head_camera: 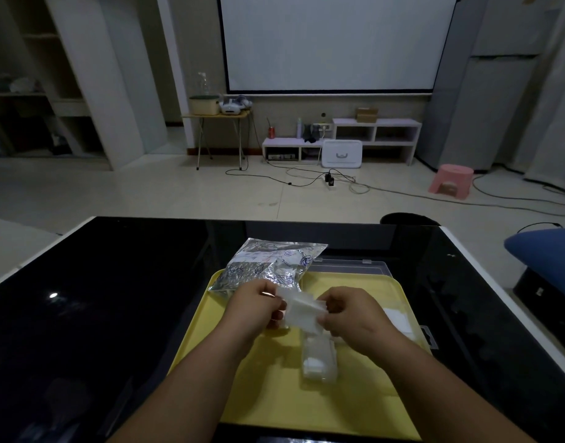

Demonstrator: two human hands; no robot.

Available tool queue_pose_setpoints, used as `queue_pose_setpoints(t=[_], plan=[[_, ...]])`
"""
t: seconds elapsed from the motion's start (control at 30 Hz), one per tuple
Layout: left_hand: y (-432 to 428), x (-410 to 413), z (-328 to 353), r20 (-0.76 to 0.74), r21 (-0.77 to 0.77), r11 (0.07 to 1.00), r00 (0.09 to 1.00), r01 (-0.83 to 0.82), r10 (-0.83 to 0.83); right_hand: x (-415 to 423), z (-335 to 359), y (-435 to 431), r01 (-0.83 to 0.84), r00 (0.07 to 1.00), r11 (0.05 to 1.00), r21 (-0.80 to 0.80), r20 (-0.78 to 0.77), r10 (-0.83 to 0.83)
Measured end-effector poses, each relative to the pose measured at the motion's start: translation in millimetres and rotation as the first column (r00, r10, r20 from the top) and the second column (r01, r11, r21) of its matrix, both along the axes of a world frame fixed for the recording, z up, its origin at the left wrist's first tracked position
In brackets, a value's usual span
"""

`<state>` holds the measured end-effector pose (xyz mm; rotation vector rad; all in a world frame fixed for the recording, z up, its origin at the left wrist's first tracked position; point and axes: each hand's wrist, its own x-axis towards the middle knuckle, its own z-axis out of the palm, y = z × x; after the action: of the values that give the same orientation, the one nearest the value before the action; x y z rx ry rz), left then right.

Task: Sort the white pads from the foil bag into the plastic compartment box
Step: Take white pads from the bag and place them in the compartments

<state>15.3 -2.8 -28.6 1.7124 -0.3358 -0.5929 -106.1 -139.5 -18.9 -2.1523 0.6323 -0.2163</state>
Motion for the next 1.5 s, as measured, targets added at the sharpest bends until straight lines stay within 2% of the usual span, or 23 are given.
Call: queue_pose_setpoints(t=[0.17, 0.33, 0.47, 0.63, 0.77, 0.9, 1.17, 1.23, 1.4, 1.47, 1.5], plan=[[-0.7, -1.0, -0.3, -0.018, 0.032, 0.998, 0.999, 0.050, -0.050, 0.6, 0.8, 0.3, 0.038, 0.997, 0.999, 0.023, 0.063, -0.039], [-2.1, 0.4, -4.9, -0.040, 0.072, 0.989, 0.991, 0.129, -0.126, 1.9, -0.4, 0.5, 0.038, 0.998, 0.999, -0.007, 0.052, -0.037], [0.5, -3.4, -0.9, -0.042, 0.136, 0.978, 0.987, 0.161, -0.156, 1.3, 0.8, 0.3, 0.050, 0.997, 0.997, 0.064, 0.061, -0.054], [-1.9, -8.1, 4.6, 0.008, 0.154, 0.984, 0.995, 0.092, -0.095, -0.6, -0.1, -0.2, -0.010, 0.999, 0.994, -0.112, -0.035, 0.006], [-0.8, -8.6, 1.7, 0.038, 0.135, 0.980, 0.987, 0.148, -0.154, -0.6, -0.3, 3.0, -0.045, 0.995, 0.991, -0.127, -0.099, 0.033], [-0.7, -11.1, -3.2, 0.104, 0.189, 0.966, 0.975, 0.177, -0.199, -1.8, 1.4, 4.1, -0.092, 0.983, 0.975, -0.201, -0.172, 0.057], [-2.1, -13.6, -1.3, 0.099, 0.157, 0.968, 0.972, 0.196, -0.213, -0.3, 0.3, 6.2, -0.101, 0.982, 0.972, -0.214, -0.180, 0.063], [-0.9, -12.8, -1.6, 0.073, 0.164, 0.964, 0.972, 0.209, -0.223, 0.5, -1.1, 3.8, -0.057, 0.983, 0.985, -0.164, -0.179, 0.027], [0.1, -9.6, -3.0, -0.004, 0.124, 0.963, 0.971, 0.238, -0.239, -1.3, 5.4, 1.2, 0.073, 0.996, 0.990, 0.124, -0.066, -0.065], [-1.3, -10.7, -2.6, -0.008, 0.073, 0.976, 0.979, 0.204, -0.204, -2.2, 7.9, 3.2, 0.052, 0.996, 0.987, 0.154, -0.086, -0.039], [-2.0, -10.7, -2.9, 0.000, 0.063, 0.980, 0.982, 0.190, -0.191, -2.8, 9.2, 4.1, 0.035, 0.994, 0.992, 0.120, -0.107, -0.022]])
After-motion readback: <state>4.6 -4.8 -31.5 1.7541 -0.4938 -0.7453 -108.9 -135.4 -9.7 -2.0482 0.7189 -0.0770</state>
